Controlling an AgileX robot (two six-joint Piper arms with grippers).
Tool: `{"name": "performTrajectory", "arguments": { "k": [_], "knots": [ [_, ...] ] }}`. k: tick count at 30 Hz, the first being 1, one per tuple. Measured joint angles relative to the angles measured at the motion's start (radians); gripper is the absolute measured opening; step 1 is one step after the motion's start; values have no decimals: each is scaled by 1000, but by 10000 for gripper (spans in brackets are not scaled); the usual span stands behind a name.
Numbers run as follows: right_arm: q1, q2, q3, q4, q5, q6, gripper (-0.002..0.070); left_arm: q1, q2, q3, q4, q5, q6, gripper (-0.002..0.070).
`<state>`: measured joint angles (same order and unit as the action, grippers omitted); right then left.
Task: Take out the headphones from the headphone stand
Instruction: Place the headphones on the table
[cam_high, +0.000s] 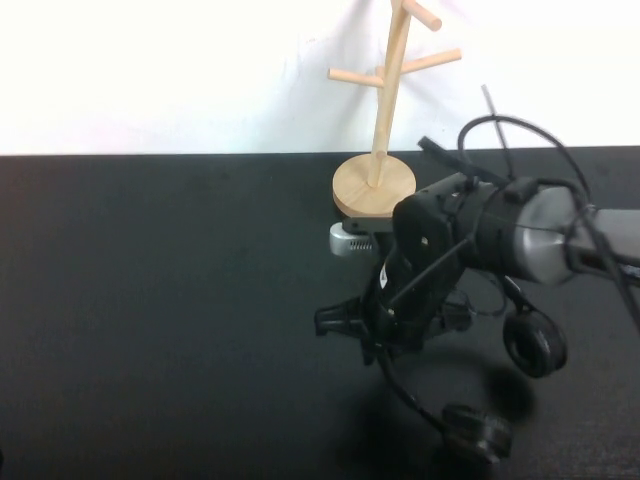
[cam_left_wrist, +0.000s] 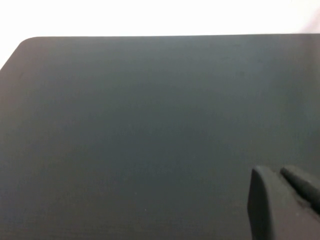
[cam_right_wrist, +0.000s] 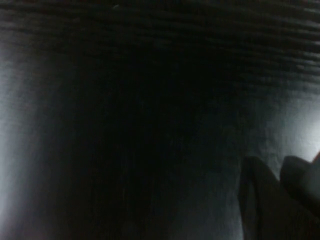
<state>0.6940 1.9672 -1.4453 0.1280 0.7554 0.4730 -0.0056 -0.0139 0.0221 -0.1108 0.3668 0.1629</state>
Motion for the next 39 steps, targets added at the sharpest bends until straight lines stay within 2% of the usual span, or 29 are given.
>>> {"name": "performTrajectory", "arguments": {
  "k": [12, 14, 19, 21, 24, 27, 29, 35, 39],
  "knots": [
    [-17, 128, -152, -13, -87, -2, 15, 0, 0, 0, 0, 0, 0, 0],
    [-19, 133, -157, -17, -82, -8, 76, 0, 0, 0, 0, 0, 0, 0],
    [-19, 135, -157, -54, -88, -8, 318, 0, 0, 0, 0, 0, 0, 0],
    [-19, 133, -157, -63, -75, -3, 365, 0, 0, 0, 0, 0, 0, 0],
    [-8, 110, -157, -75, -12, -1, 370, 0, 0, 0, 0, 0, 0, 0],
    [20, 51, -139, -128, 75, -1, 351, 0, 0, 0, 0, 0, 0, 0],
    [42, -15, -105, -143, 113, -1, 291, 0, 0, 0, 0, 0, 0, 0],
    [99, -263, 59, -178, 167, -1, -10, 0, 0, 0, 0, 0, 0, 0],
    [139, -404, 116, -228, 274, -1, -7, 0, 0, 0, 0, 0, 0, 0]
  ]
}}
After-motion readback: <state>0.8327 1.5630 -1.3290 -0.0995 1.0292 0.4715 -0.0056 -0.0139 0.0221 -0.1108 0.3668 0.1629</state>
